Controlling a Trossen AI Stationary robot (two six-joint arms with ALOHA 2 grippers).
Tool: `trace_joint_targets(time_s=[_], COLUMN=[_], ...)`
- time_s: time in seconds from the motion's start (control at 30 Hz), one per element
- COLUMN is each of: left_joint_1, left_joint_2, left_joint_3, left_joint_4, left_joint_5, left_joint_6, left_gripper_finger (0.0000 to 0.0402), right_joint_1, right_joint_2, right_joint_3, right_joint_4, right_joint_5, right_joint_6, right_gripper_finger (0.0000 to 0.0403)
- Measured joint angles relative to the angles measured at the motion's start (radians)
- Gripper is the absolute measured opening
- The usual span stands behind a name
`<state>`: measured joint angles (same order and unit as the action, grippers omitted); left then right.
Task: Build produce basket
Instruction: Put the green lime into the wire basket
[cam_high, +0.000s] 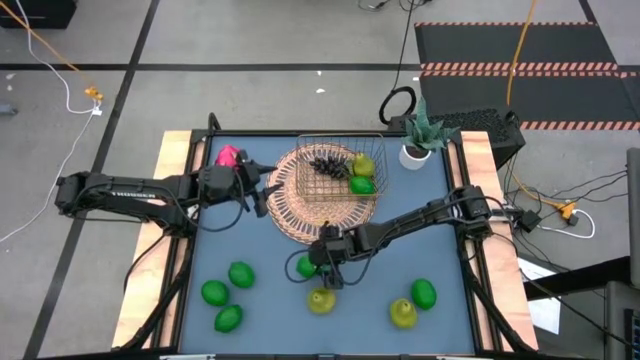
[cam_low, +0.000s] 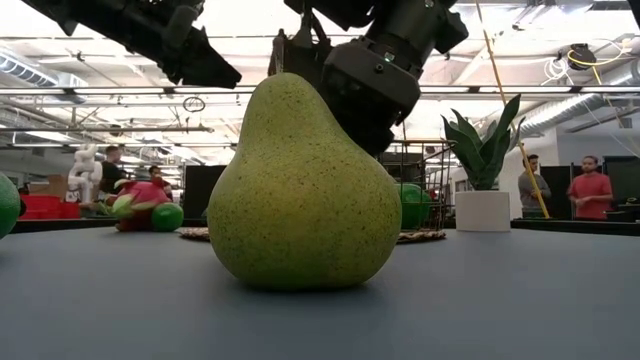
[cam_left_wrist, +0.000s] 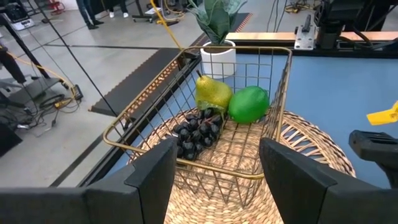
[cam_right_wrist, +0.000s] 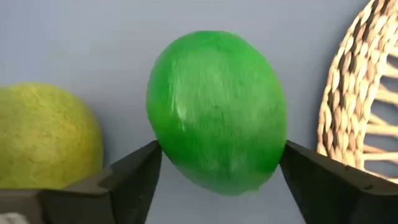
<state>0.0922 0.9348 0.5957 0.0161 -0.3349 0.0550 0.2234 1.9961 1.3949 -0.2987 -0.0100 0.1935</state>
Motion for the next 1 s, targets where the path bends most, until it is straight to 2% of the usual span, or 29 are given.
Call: trace_joint_targets(time_s=[0.1,0.23,0.3,0.53,0.7,0.83,1.0], left_joint_1=[0.006,0.009,0.009,0.009,0.009,0.009,0.009], left_joint_2=[0.000,0.000,0.000,0.000,0.000,0.000,0.000], left_joint_3=[0.000,0.000,0.000,0.000,0.000,0.000,0.000], left_joint_4=[0.000,-0.001,-0.004,-0.004,-0.004,-0.004,-0.005], left_joint_5=[-0.001,-0.002,-0.001,-0.001,-0.001,0.000,0.001], left_joint_6=[-0.001,-0.004,-0.004,-0.004,-0.005,-0.006,-0.007], left_gripper_finger=[0.0232,0.0232,0.0232,0.0232,0.0232,0.0232,0.0232], right_joint_1=[0.000,0.000,0.000,-0.001,-0.011,-0.020,-0.033], right_joint_2=[0.000,0.000,0.000,0.000,0.000,0.000,0.000], right_joint_3=[0.000,0.000,0.000,0.000,0.001,0.001,0.001], right_joint_4=[0.000,-0.002,-0.004,0.008,0.096,0.162,0.159], right_joint_5=[0.000,-0.015,-0.050,-0.039,-0.052,-0.126,-0.125], right_joint_6=[-0.002,-0.016,-0.048,-0.109,-0.172,-0.206,-0.206], right_gripper_finger=[0.0282,0.0286,0.0306,0.0393,0.0392,0.0392,0.0390])
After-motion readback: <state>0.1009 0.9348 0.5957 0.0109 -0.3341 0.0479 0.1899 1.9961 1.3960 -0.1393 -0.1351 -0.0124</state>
